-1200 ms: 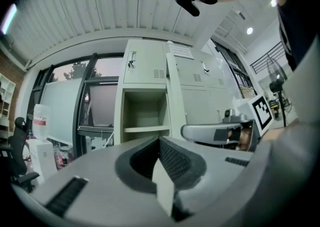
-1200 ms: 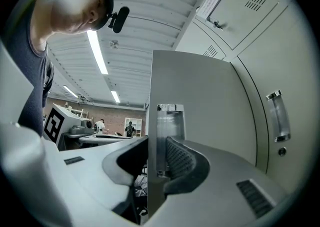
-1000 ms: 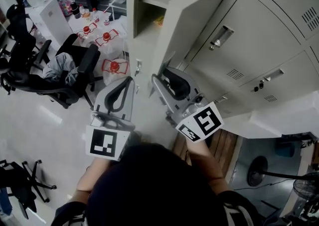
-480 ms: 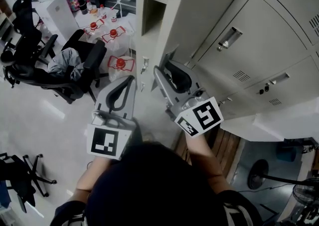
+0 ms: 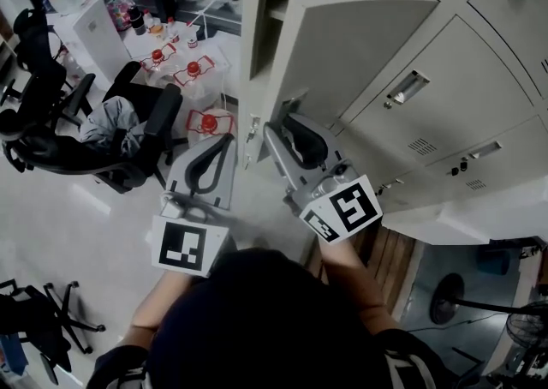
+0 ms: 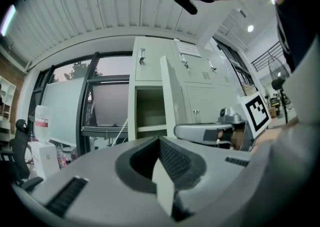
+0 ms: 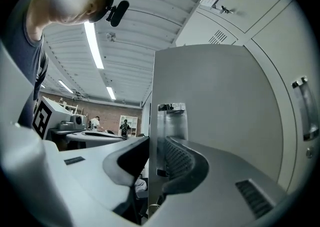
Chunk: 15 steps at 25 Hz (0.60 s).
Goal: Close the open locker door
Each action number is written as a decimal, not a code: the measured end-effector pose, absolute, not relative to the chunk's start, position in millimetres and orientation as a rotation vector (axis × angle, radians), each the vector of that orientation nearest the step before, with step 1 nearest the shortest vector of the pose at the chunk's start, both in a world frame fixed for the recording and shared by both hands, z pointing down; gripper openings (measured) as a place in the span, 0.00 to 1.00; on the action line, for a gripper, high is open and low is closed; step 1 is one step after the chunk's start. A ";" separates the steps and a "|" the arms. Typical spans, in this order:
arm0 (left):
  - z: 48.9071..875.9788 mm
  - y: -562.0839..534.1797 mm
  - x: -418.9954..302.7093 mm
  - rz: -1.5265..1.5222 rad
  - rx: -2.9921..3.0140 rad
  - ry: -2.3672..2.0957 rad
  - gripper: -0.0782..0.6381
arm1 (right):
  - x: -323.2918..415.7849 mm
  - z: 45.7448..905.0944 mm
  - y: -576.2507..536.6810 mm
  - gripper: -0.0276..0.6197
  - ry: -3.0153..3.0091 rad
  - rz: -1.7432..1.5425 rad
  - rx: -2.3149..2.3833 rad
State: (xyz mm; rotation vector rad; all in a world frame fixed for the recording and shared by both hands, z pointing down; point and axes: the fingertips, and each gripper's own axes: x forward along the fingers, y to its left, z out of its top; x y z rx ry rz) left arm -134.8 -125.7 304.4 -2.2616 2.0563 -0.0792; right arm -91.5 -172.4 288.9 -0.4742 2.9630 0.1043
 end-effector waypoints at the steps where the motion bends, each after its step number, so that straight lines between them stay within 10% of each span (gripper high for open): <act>1: 303.7 -129.8 -141.0 -0.081 -2.267 2.050 0.11 | -96.3 288.3 -175.7 0.21 2.962 0.105 -0.486; 15: 300.7 -187.8 -199.7 -0.044 -2.404 1.901 0.11 | -142.0 286.7 -217.7 0.19 2.938 0.119 -0.696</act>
